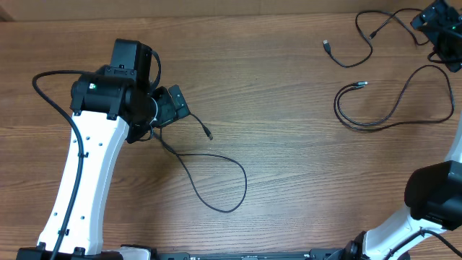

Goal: Untangle cables

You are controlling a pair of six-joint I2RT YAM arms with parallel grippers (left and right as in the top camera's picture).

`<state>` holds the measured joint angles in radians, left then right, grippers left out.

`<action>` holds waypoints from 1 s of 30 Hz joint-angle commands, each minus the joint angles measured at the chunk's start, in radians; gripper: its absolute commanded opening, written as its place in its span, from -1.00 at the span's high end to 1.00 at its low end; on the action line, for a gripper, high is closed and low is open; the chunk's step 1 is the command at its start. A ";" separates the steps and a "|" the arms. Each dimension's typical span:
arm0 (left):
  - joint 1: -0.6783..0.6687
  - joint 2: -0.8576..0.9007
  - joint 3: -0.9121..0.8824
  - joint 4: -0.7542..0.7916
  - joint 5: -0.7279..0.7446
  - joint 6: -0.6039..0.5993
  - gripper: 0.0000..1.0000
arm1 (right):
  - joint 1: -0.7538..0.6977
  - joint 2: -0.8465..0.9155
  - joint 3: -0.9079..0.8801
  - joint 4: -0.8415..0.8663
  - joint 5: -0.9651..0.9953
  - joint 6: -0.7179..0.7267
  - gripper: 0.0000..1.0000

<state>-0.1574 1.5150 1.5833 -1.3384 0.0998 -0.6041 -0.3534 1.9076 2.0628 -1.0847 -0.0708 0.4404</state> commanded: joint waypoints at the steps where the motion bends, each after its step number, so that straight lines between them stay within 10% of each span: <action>1: -0.007 0.003 0.007 0.001 -0.006 -0.013 -0.99 | 0.000 0.021 0.005 0.005 0.010 0.000 -1.00; 24: -0.007 0.003 0.007 0.001 -0.006 -0.013 -0.99 | -0.002 0.040 0.004 -0.025 0.150 -0.001 -0.98; 30: -0.007 0.003 0.007 0.001 -0.006 -0.013 -0.99 | -0.002 0.060 -0.029 -0.024 0.228 0.000 -0.05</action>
<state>-0.1574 1.5150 1.5833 -1.3384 0.0998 -0.6041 -0.3534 1.9480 2.0594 -1.1114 0.0898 0.4412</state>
